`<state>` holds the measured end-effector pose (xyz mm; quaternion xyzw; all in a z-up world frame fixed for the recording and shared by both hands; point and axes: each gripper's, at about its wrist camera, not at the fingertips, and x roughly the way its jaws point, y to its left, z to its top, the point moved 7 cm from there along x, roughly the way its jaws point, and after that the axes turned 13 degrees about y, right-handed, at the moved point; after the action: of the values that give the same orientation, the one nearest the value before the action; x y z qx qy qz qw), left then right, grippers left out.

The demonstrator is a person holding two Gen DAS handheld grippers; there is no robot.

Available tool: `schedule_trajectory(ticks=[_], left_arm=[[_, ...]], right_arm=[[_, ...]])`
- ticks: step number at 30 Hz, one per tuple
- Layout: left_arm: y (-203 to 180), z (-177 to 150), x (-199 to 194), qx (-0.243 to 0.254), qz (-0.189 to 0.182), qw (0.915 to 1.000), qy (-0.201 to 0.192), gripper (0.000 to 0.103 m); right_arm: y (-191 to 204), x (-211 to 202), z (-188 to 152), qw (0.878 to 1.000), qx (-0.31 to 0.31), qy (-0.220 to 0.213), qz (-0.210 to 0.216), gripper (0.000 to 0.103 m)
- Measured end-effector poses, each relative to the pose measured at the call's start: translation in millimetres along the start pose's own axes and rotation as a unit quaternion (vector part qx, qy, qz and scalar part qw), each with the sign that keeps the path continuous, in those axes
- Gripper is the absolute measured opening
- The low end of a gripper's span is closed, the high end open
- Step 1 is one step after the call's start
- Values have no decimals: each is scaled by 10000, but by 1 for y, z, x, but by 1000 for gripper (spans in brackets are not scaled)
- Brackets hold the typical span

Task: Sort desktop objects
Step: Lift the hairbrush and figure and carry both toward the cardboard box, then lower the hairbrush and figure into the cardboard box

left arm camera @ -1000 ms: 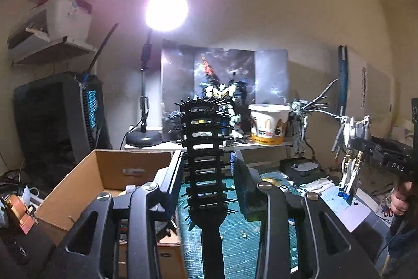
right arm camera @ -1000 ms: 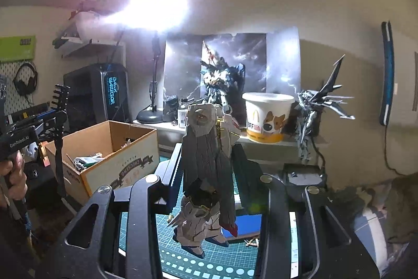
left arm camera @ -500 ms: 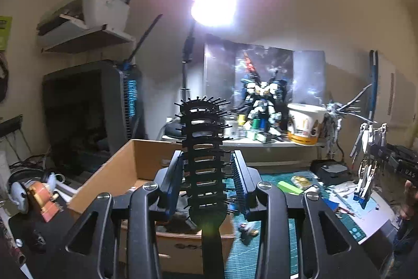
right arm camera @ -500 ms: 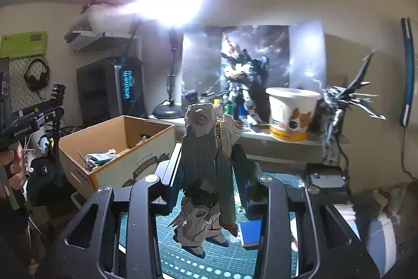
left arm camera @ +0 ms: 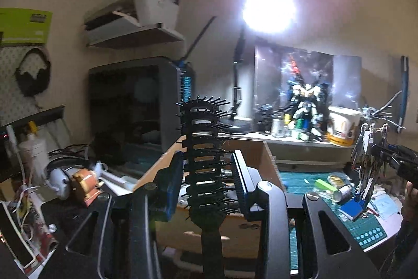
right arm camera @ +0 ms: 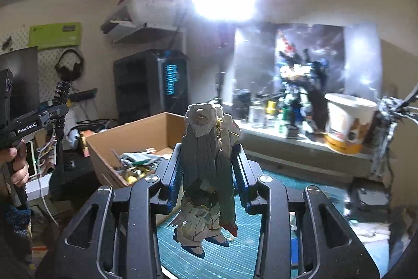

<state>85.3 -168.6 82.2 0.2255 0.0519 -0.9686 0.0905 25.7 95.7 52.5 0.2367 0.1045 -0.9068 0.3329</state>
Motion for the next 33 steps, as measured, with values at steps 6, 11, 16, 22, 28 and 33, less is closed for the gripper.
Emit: schedule_trajectory(ticks=[6,11,16,22,28,33], left_arm=[[32,-9,-17,-201,431,9989,21,36],[57,-18,-28,-365,772,9963,80,36],[72,-22,-37,-487,994,9938,78,36],[84,-29,-41,-565,1116,9920,150,36],[84,-31,-33,-597,1047,9925,205,36],[79,-34,-14,-620,901,9935,320,36]], right_arm=[[31,20,9,9988,-234,-2,420,34],[58,36,16,9961,-424,-6,770,34],[76,47,16,9933,-544,46,1020,34],[90,52,19,9906,-620,36,1221,34],[93,58,19,9882,-602,10,1407,34],[88,62,20,9856,-521,-61,1606,34]])
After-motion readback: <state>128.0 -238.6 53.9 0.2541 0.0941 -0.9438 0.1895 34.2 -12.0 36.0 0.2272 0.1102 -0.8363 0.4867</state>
